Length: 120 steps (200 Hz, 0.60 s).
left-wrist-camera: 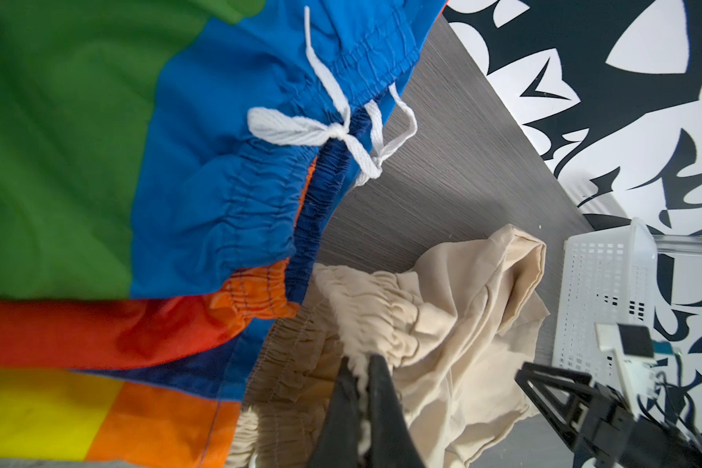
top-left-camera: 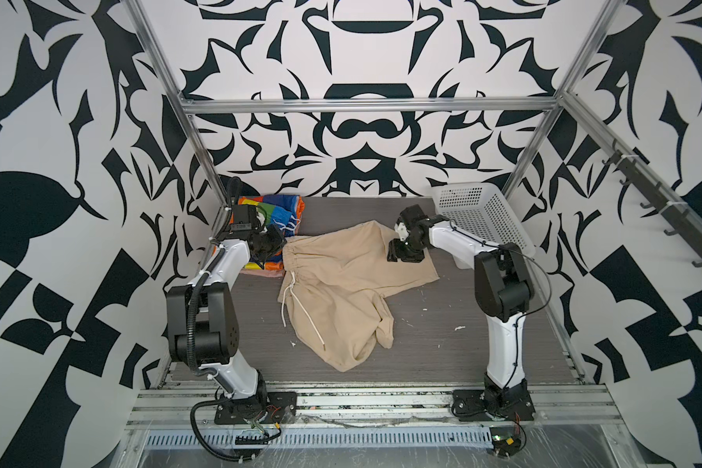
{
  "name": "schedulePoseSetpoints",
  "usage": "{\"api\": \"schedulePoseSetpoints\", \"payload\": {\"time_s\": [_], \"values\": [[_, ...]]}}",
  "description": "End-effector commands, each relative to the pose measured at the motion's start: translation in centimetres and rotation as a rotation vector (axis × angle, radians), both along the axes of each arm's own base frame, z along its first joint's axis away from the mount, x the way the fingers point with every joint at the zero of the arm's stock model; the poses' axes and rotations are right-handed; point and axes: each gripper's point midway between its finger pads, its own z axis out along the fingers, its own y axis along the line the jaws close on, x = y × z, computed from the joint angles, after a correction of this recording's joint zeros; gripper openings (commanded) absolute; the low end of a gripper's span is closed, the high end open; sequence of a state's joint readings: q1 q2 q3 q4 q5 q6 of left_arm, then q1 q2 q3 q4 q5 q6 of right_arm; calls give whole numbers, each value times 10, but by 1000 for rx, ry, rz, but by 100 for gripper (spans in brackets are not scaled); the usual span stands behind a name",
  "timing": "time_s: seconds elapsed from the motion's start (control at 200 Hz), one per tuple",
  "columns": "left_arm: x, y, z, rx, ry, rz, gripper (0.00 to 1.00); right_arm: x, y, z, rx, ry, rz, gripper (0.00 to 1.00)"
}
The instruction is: Fold and stack the shorts
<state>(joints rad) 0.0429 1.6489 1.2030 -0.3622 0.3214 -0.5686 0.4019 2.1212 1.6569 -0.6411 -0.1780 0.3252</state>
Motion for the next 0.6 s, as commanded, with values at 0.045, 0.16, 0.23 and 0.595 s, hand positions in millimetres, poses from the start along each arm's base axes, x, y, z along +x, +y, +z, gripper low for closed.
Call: {"api": "schedulePoseSetpoints", "payload": {"time_s": [0.045,0.16,0.23,0.595], "values": [[-7,-4,7,-17,-15,-15,0,35,2,16,-113,-123,1,63],[-9,-6,5,-31,-10,-19,0,47,0,10,-206,-157,-17,63],[-9,-7,4,-39,-8,-20,0,54,-6,5,-270,-168,-26,60],[-12,-8,6,-43,-16,-22,0,55,0,-10,-291,-133,2,11]]}}
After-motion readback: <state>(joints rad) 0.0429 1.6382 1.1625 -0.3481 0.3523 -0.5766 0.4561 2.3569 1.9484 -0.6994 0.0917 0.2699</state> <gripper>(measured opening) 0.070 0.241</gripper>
